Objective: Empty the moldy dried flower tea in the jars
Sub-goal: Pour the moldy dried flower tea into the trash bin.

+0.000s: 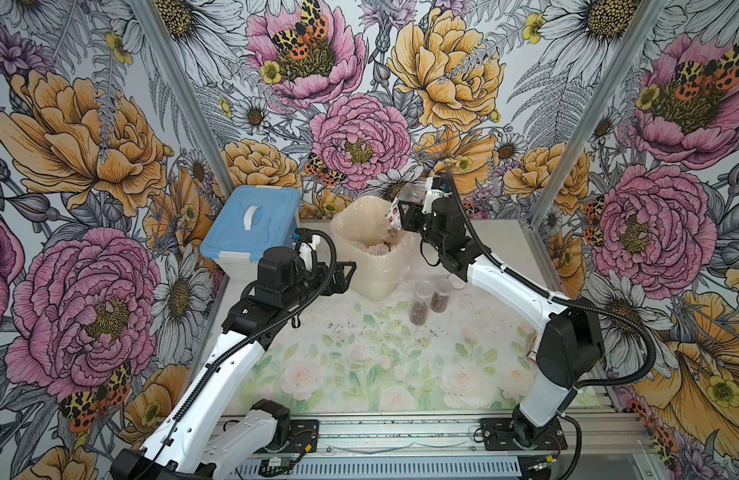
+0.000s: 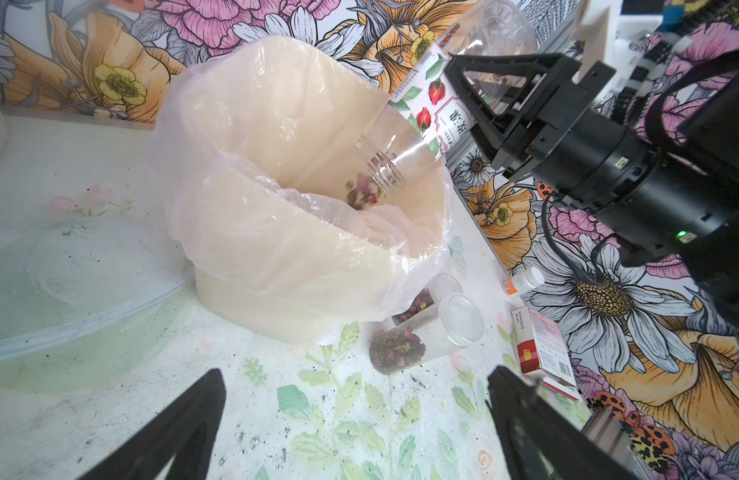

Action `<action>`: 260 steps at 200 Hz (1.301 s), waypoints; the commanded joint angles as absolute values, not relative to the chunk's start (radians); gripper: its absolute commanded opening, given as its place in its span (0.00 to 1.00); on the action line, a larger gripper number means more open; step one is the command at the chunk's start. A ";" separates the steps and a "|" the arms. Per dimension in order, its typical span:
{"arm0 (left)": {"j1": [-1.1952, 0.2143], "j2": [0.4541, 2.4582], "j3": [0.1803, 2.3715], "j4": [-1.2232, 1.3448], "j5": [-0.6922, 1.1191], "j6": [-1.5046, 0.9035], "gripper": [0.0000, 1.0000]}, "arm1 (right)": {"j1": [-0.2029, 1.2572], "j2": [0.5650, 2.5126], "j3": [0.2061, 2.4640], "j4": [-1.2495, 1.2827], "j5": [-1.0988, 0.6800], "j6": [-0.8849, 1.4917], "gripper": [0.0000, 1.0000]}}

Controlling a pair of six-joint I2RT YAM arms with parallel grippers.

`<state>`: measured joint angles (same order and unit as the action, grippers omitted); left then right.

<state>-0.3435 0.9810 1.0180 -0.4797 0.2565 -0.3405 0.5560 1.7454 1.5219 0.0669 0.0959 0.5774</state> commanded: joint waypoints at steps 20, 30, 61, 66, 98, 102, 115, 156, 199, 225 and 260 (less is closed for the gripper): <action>-0.334 0.957 0.999 -0.447 0.235 -0.338 0.99 | 0.608 1.772 1.568 0.117 0.193 0.301 0.24; -0.333 0.957 0.997 -0.445 0.233 -0.337 0.99 | 0.623 1.778 1.574 0.117 0.210 0.236 0.24; -0.334 0.954 0.992 -0.442 0.231 -0.339 0.99 | 0.676 1.801 1.588 0.120 0.304 0.032 0.24; -0.333 0.954 0.991 -0.443 0.230 -0.340 0.99 | 0.684 1.805 1.588 0.124 0.319 0.003 0.24; -0.333 0.951 0.985 -0.438 0.228 -0.341 0.99 | 0.705 1.814 1.587 0.156 0.381 -0.088 0.24; -0.333 0.951 0.985 -0.437 0.227 -0.342 0.99 | 0.704 1.812 1.588 0.159 0.386 -0.082 0.24; -0.331 0.951 0.981 -0.437 0.228 -0.342 0.99 | 0.694 1.801 1.591 0.160 0.386 -0.036 0.24; -0.331 0.950 0.977 -0.431 0.229 -0.345 0.99 | 0.645 1.773 1.604 0.149 0.250 0.230 0.23; -0.328 0.945 0.974 -0.431 0.227 -0.344 0.99 | 0.717 1.833 1.684 0.066 0.330 0.001 0.23; -0.328 0.943 0.971 -0.431 0.228 -0.345 0.99 | 0.680 1.813 1.672 0.060 0.322 0.099 0.23; -0.327 0.943 0.968 -0.426 0.228 -0.345 0.99 | 0.619 1.790 1.674 0.065 0.180 0.272 0.19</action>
<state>-0.3416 0.9607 0.9871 -0.4580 0.2504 -0.3408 0.6533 1.8118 1.6600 0.0608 0.2352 0.1955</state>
